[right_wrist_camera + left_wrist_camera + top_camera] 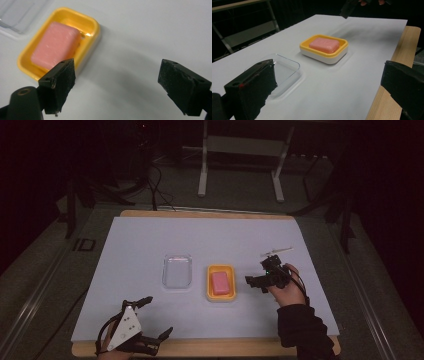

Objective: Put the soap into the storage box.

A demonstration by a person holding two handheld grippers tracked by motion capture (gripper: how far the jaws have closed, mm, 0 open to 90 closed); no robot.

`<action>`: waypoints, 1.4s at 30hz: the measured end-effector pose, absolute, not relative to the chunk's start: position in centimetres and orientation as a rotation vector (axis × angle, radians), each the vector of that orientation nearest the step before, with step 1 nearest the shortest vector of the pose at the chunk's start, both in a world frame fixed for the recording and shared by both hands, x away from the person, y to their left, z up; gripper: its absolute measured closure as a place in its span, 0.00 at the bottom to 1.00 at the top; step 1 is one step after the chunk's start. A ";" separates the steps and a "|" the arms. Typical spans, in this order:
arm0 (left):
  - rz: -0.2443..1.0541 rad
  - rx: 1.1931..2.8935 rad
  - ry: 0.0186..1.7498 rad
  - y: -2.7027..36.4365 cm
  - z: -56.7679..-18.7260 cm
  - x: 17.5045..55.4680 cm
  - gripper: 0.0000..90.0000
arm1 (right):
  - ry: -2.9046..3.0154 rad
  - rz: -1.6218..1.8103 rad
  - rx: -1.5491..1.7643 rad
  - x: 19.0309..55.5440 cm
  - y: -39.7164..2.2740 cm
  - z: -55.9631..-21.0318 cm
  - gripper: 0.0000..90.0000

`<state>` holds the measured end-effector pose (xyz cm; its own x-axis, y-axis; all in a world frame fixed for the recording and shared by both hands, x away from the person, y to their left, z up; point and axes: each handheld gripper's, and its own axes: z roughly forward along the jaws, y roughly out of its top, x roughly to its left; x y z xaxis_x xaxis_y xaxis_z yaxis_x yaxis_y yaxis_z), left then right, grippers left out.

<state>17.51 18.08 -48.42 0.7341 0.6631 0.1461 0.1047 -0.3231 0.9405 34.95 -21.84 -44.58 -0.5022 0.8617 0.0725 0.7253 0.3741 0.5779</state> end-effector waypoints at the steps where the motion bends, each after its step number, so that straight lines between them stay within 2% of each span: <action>1: 0.636 1.839 0.598 18.1 -48.4 17.5 0.00 | 2.392 0.814 1.414 34.8 -22.2 -44.8 0.16; 23: 0.635 1.845 0.595 18.0 -48.4 17.5 0.00 | 2.340 0.837 1.421 31.3 -29.9 -47.7 0.15; 42: 0.635 1.846 0.593 18.0 -48.4 17.5 0.00 | 2.317 0.879 1.236 29.1 -31.8 -49.1 0.15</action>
<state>17.54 18.01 -48.43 0.7367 0.6594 0.1499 0.1040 -0.3295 0.9384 29.14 -31.77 -49.08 -0.5467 0.8368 -0.0308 0.6058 0.4207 0.6753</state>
